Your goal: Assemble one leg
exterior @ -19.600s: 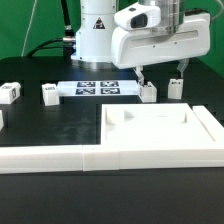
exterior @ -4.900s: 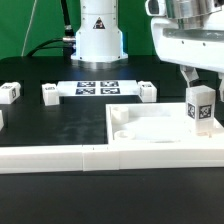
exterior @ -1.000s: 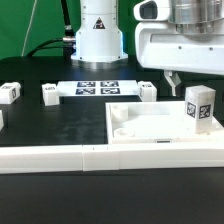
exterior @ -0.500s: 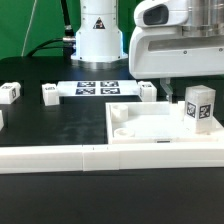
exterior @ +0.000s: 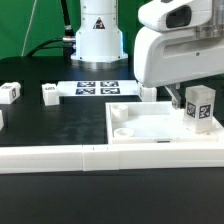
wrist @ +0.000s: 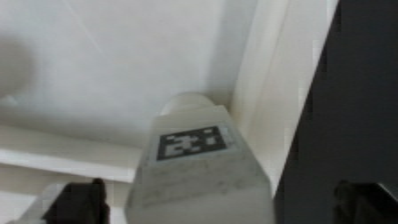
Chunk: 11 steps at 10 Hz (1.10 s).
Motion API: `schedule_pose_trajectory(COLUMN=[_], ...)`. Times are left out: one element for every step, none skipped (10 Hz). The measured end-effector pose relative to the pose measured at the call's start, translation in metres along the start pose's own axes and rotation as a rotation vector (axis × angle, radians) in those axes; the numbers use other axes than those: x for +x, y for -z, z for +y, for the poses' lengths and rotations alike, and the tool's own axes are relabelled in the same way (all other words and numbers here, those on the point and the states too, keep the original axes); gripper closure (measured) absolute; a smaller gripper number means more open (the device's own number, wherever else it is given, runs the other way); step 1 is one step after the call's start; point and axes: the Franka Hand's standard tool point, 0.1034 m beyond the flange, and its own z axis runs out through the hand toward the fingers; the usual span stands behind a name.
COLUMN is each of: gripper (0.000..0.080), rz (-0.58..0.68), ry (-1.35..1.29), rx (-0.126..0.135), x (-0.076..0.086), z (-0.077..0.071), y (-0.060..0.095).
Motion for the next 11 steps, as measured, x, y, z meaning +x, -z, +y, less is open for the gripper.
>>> schedule_pose_trajectory(gripper=[0.0167,0.0351,0.0351,0.0503,0.0503,0.0503,0.0504,0.0505,0.0505,0.0506,0.0506], rz=[0.0,0.0,0.0,-0.001,0.0,0.0,0.0,0.0,0.0,0.001,0.002], ry=[0.001,0.001,0.001,-0.003,-0.006,-0.029,-0.045,-0.101,-0.234,-0.352,-0.432], rx=[0.0,0.0,0.0,-0.004,-0.004,-0.004,0.002,0.018,0.022,0.021,0.021], x=[0.0,0.0,-0.0001,-0.0003,-0.0003,-0.0003,-0.0007,-0.0019,-0.0025,-0.0025,-0.0022], z=[0.0,0.0001,0.0003,0.0041,0.0042,0.0044,0.0058,0.0091,0.0074,0.0069,0.0068], y=[-0.0001,-0.0001,-0.0002,-0.0002,-0.0002,-0.0002,-0.0006,-0.0015,-0.0025,-0.0029,-0.0029])
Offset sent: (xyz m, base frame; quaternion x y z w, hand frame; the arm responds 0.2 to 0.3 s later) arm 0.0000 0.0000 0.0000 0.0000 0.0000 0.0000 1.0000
